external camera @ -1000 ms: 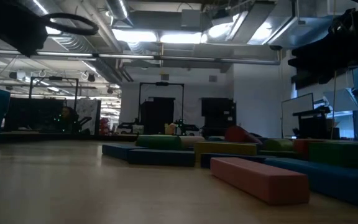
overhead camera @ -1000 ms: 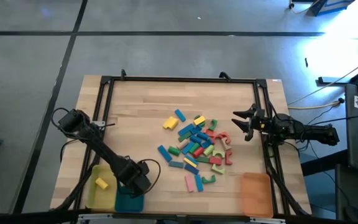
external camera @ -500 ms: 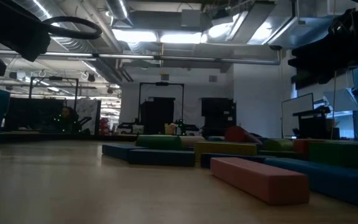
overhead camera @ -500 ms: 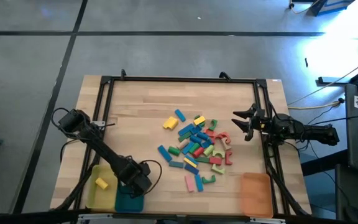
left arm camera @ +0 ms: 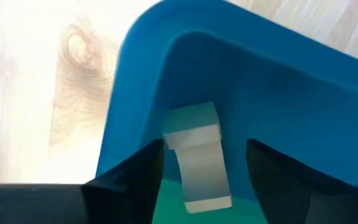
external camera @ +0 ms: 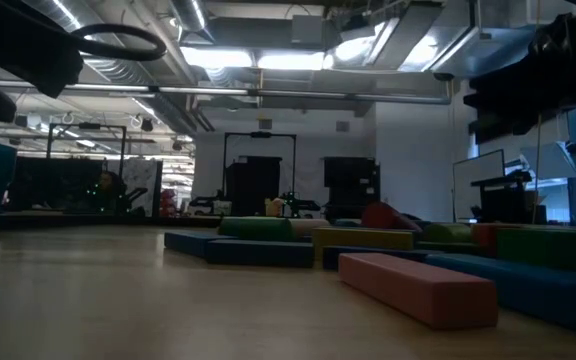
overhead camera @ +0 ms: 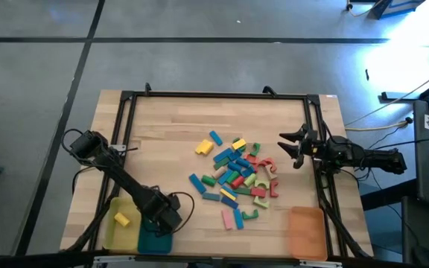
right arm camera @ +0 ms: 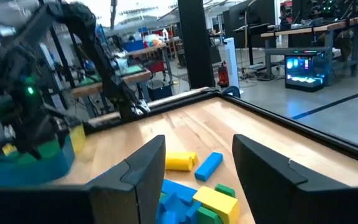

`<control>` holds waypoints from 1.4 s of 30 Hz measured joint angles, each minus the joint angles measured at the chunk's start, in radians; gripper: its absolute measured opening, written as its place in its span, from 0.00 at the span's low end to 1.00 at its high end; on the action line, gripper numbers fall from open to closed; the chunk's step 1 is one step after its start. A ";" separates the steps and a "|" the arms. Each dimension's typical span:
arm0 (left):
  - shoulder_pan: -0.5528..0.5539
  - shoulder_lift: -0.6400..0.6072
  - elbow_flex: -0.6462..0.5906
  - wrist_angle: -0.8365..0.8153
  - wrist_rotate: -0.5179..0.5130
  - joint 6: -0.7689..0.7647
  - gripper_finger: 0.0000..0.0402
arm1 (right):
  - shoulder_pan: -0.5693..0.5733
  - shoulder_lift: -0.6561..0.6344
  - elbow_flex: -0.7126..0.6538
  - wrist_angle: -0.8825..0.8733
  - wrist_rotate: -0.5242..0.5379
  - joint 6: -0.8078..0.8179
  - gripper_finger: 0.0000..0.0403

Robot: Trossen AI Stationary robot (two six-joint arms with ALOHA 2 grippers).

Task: Sort blocks by size
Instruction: Put the blue rectangular block into the orange bin

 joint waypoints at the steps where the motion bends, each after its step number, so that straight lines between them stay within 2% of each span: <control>1: 0.000 0.000 0.000 -0.002 0.001 0.013 0.52 | 0.000 0.001 0.000 0.011 0.000 0.012 0.47; 6: 0.000 -0.031 0.000 -0.011 0.001 0.029 0.51 | 0.000 0.040 0.007 0.049 -0.003 0.031 0.47; 10: 0.000 -0.095 0.001 -0.008 -0.002 0.020 0.51 | 0.000 0.123 0.053 0.048 0.002 0.033 0.47; 14: 0.000 -0.179 0.001 -0.008 -0.088 0.022 0.51 | 0.000 0.246 0.124 0.046 0.016 0.041 0.47; 18: 0.000 -0.261 0.001 -0.005 -0.262 0.107 0.51 | 0.000 0.401 0.205 0.044 0.056 0.080 0.47; 24: 0.002 -0.326 0.002 0.001 -0.710 0.351 0.51 | 0.000 0.652 0.335 0.046 0.044 0.137 0.47; 26: 0.010 -0.327 0.002 -0.001 -0.819 0.404 0.51 | 0.000 0.736 0.377 0.039 0.047 0.173 0.47; 27: 0.017 -0.327 0.002 -0.003 -0.839 0.419 0.51 | 0.000 0.781 0.398 0.037 0.047 0.184 0.47; 35: 0.106 -0.327 0.002 -0.050 -0.810 0.501 0.48 | -0.007 1.099 0.592 0.035 0.043 0.194 0.47; 39: 0.164 -0.327 0.001 -0.076 -0.801 0.586 0.46 | -0.053 1.228 0.701 -0.007 -0.062 0.194 0.47; 42: 0.221 -0.337 0.001 -0.078 -0.756 0.669 0.44 | -0.096 1.316 0.777 -0.062 -0.130 0.194 0.47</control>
